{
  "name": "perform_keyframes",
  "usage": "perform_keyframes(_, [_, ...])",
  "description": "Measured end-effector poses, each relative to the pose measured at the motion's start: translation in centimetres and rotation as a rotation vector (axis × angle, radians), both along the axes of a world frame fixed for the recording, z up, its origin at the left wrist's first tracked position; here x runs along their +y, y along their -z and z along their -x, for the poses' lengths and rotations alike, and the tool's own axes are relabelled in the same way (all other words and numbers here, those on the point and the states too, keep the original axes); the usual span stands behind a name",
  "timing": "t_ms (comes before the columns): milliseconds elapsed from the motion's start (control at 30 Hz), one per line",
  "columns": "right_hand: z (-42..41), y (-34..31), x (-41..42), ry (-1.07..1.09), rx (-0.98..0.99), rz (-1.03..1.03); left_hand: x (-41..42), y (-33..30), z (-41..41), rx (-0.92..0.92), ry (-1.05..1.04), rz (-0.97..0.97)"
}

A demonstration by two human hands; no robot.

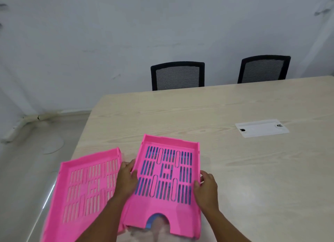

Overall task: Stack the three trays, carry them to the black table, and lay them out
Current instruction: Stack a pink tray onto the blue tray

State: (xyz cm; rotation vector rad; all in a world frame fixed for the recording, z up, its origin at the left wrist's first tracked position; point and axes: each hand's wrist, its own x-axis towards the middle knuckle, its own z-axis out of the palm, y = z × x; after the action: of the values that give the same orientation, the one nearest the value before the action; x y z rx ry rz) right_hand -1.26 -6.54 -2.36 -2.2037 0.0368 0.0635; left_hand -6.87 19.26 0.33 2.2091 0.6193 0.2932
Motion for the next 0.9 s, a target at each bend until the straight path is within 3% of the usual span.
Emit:
perform_keyframes(633, [-0.6,1.2,-0.3,0.072,-0.02,0.065,-0.9,3.1,-0.7,0.136,0.011,0.135])
perform_keyframes(767, [-1.4,2.0,-1.4,0.081,0.061,0.13,-2.3,3.8,-0.2,0.179,-0.002,0.185])
perform_keyframes(900, [-1.7,2.6,-3.6,0.018,0.209,0.032,-4.3,4.1,-0.4,0.166,-0.104,0.251])
